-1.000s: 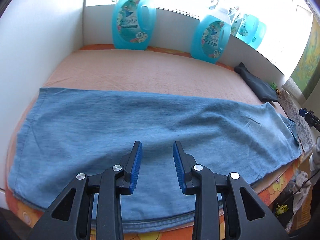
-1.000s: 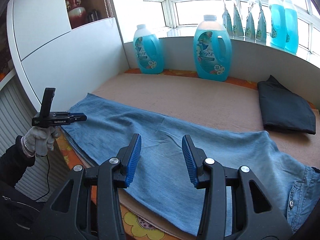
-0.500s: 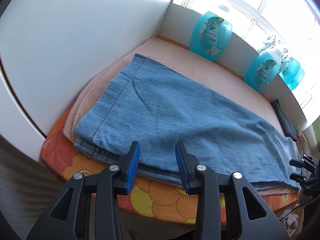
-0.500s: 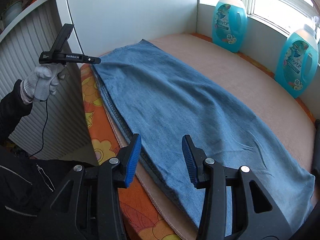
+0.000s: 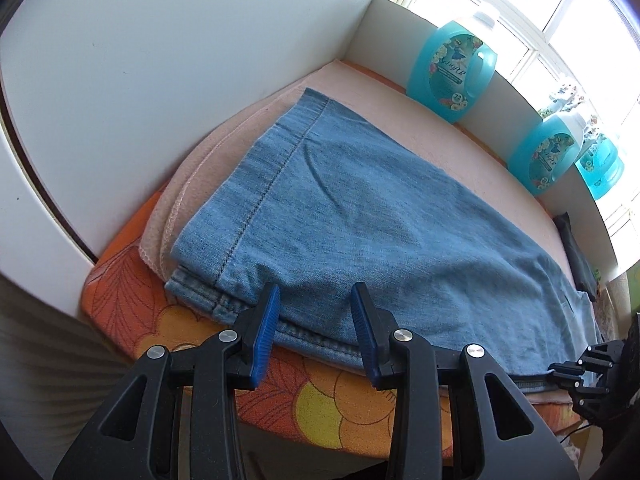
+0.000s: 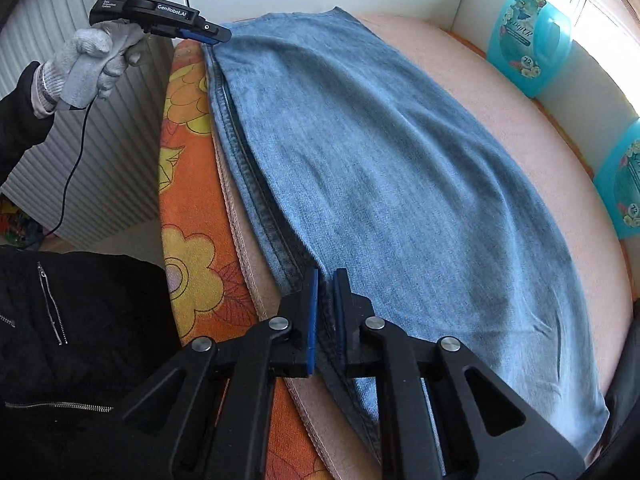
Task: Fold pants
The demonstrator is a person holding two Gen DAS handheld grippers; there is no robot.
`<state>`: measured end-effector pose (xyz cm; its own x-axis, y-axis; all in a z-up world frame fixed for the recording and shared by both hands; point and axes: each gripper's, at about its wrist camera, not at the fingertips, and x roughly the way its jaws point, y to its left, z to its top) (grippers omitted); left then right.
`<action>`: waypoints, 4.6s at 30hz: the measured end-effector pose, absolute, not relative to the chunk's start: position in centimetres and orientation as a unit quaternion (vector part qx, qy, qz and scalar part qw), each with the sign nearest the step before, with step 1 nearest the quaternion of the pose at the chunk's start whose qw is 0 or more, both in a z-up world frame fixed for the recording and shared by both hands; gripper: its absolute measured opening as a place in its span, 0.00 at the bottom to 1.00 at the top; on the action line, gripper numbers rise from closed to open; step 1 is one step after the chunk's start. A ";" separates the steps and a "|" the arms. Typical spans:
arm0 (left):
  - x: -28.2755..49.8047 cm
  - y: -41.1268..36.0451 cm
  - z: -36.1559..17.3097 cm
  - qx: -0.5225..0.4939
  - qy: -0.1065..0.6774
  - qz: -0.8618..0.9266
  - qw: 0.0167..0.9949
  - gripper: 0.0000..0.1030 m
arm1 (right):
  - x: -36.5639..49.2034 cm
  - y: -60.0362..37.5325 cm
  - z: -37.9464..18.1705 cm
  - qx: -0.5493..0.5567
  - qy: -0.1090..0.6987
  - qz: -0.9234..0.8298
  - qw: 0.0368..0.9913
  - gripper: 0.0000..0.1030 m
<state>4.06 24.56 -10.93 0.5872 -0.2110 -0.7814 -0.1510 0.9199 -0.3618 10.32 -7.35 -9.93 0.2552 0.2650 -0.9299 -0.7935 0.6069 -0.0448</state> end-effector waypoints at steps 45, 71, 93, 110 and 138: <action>-2.6 30.1 -10.5 -0.292 0.390 0.009 0.873 0.34 | 18.1 21.8 -13.6 -0.284 0.430 0.499 0.697 0.38; -2.4 31.9 -10.9 -0.336 0.370 0.007 0.866 0.34 | 19.4 23.8 -15.0 -0.238 0.477 0.523 0.665 0.03; -2.1 32.3 -10.8 -0.336 0.373 0.008 0.865 0.34 | 17.3 23.2 -15.7 -0.277 0.438 0.501 0.693 0.05; 0.2 30.8 -10.8 -0.393 0.365 -0.033 0.843 0.48 | 19.5 18.6 -13.9 -0.167 0.472 0.496 0.709 0.05; 1.3 29.3 -11.3 -0.341 0.333 0.033 0.878 0.13 | 21.8 10.9 -11.5 -0.089 0.486 0.486 0.721 0.45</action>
<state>1.27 29.33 -11.28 0.7756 -0.1691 -0.6081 -0.2858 0.7650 -0.5772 21.78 10.94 -11.49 0.0557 0.6140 -0.7873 -0.7873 0.5119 0.3435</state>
